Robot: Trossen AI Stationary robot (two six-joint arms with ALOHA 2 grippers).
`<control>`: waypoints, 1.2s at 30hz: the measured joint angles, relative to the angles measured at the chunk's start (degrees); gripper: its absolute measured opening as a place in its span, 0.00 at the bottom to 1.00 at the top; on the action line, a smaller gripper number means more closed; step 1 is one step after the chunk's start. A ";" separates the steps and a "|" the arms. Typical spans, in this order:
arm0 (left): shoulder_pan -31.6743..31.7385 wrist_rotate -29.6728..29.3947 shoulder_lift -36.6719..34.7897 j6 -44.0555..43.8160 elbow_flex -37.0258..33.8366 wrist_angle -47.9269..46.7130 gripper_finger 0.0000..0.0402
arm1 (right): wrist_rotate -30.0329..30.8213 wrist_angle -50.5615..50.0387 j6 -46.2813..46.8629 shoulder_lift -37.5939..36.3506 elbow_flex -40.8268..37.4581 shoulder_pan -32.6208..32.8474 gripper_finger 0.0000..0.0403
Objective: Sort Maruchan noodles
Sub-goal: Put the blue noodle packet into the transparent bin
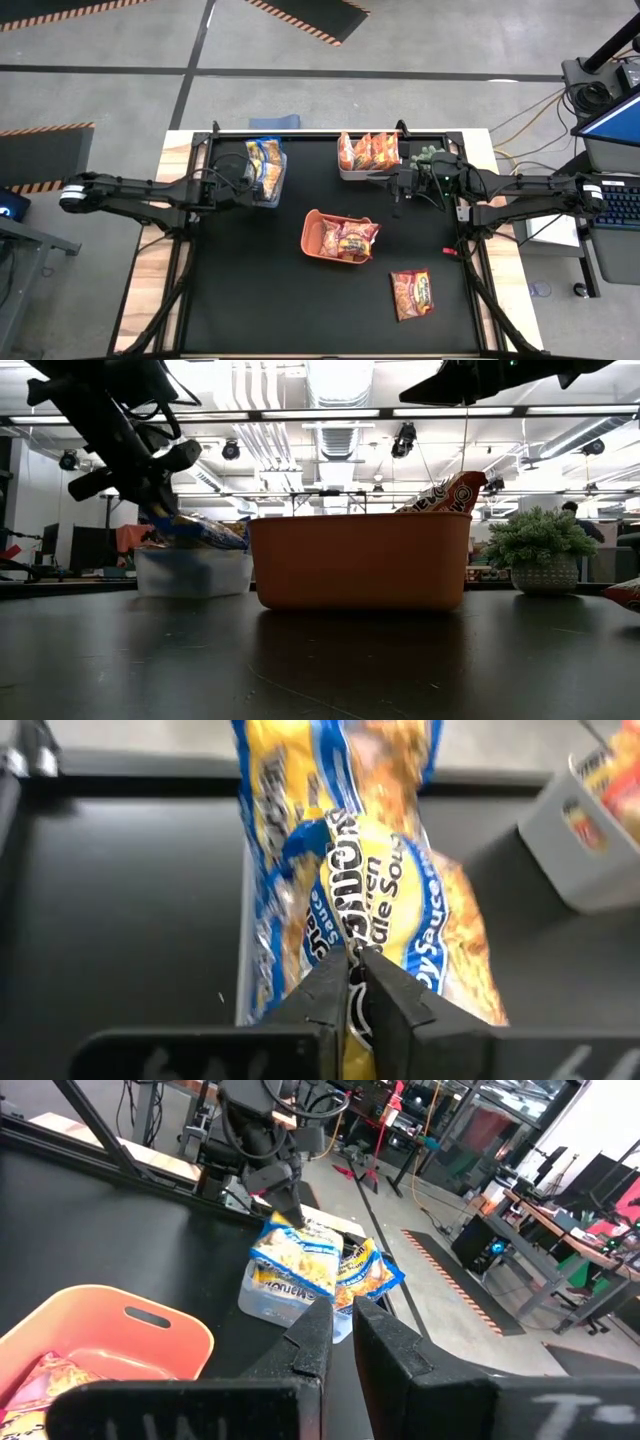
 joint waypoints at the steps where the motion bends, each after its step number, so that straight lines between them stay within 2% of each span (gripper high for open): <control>1: 0.00 -1.54 -0.06 -0.18 0.01 0.00 0.02 | 0.00 0.00 0.00 0.00 0.01 0.01 0.08; 6: 0.07 -7.60 -0.42 -1.78 0.01 0.07 0.00 | 0.00 -0.02 -0.03 0.00 0.00 0.00 0.08; 16: 0.07 -12.55 2.50 -5.81 -0.17 0.06 0.00 | 0.00 0.00 -0.14 0.00 0.00 0.00 0.08; 19: 0.01 -13.69 2.62 -2.58 2.07 0.75 0.00 | 0.00 -0.02 -0.17 0.00 0.02 0.00 0.08; 22: 0.00 -13.65 2.98 6.25 4.86 2.77 0.00 | 0.00 -0.02 -0.29 0.00 0.00 0.00 0.08; 29: -0.11 -15.34 9.27 22.89 6.19 19.21 0.00 | 0.00 0.04 -0.59 0.00 0.00 0.00 0.08; 31: -0.09 -18.44 12.72 23.93 6.07 20.77 0.00 | 0.02 0.04 -0.59 0.00 0.00 0.02 0.08; 36: 0.67 -23.43 21.88 18.39 6.10 20.90 0.00 | 0.00 0.06 -0.62 0.00 0.00 0.01 0.08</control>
